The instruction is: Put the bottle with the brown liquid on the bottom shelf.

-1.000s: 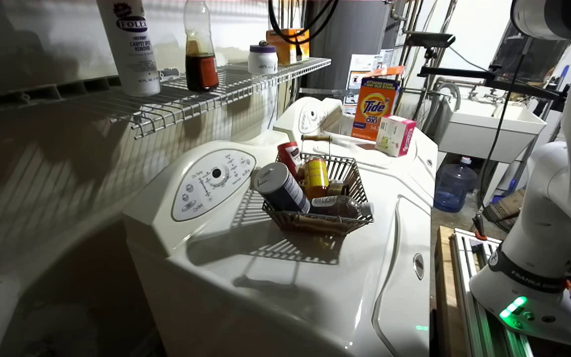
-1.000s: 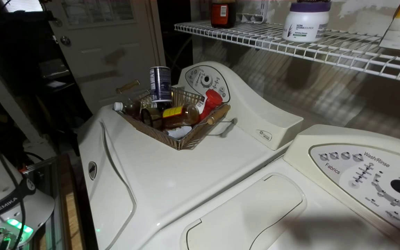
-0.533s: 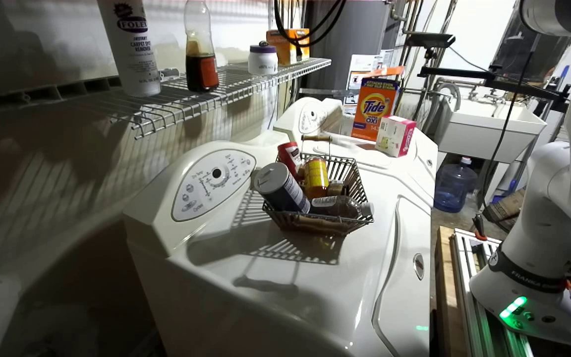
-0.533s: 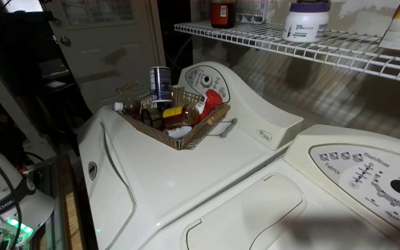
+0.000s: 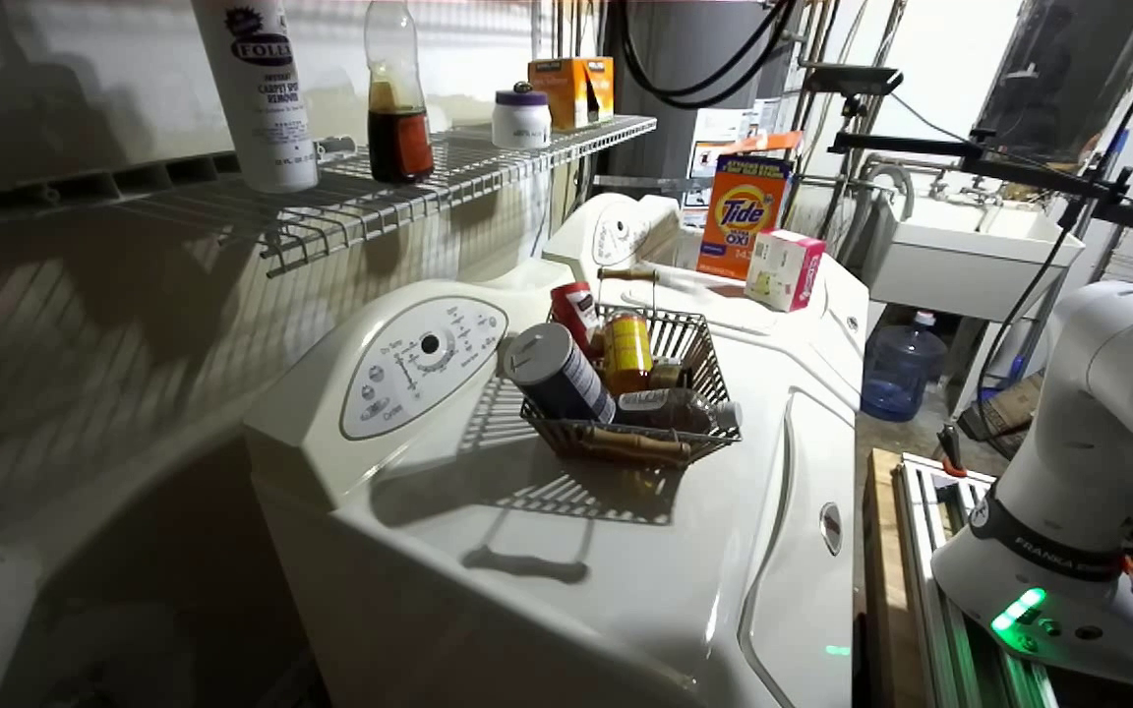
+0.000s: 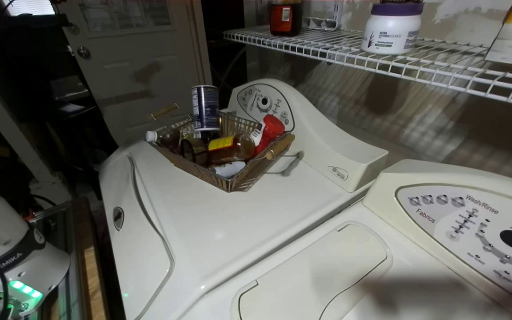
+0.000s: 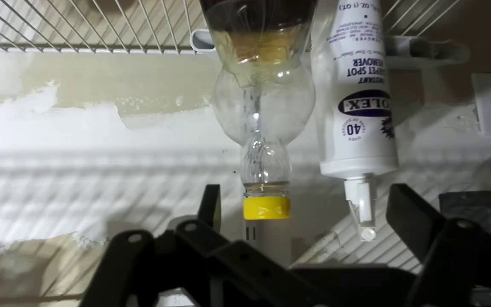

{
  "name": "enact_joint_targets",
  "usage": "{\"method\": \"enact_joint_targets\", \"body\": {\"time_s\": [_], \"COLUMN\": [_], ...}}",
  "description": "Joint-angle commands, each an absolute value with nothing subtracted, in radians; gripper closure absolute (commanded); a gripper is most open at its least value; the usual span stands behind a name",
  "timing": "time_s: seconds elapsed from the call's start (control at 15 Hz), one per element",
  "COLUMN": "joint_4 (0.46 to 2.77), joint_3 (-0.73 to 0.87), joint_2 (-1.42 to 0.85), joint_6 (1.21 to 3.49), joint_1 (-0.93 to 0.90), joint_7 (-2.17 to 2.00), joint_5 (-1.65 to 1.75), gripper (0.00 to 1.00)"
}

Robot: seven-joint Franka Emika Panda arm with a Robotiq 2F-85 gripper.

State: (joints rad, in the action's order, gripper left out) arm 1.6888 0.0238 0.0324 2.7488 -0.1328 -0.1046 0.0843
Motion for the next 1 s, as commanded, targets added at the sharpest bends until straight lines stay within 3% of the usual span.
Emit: {"method": "enact_joint_targets", "body": {"time_s": [0.0, 0.67, 0.73, 0.93], "joint_4": [1.931, 2.285, 2.206, 2.256], "joint_3": [-0.011, 0.071, 0.038, 0.046], "joint_2": [0.216, 0.506, 0.436, 0.484], "joint_6": [2.810, 2.881, 2.858, 2.859], "joint_1": [-0.104, -0.203, -0.160, -0.171], "joint_7": [-0.053, 0.109, 0.062, 0.085], "joint_5": [0.063, -0.059, -0.027, -0.042], "gripper": [0.00, 0.00, 0.00, 0.00]}}
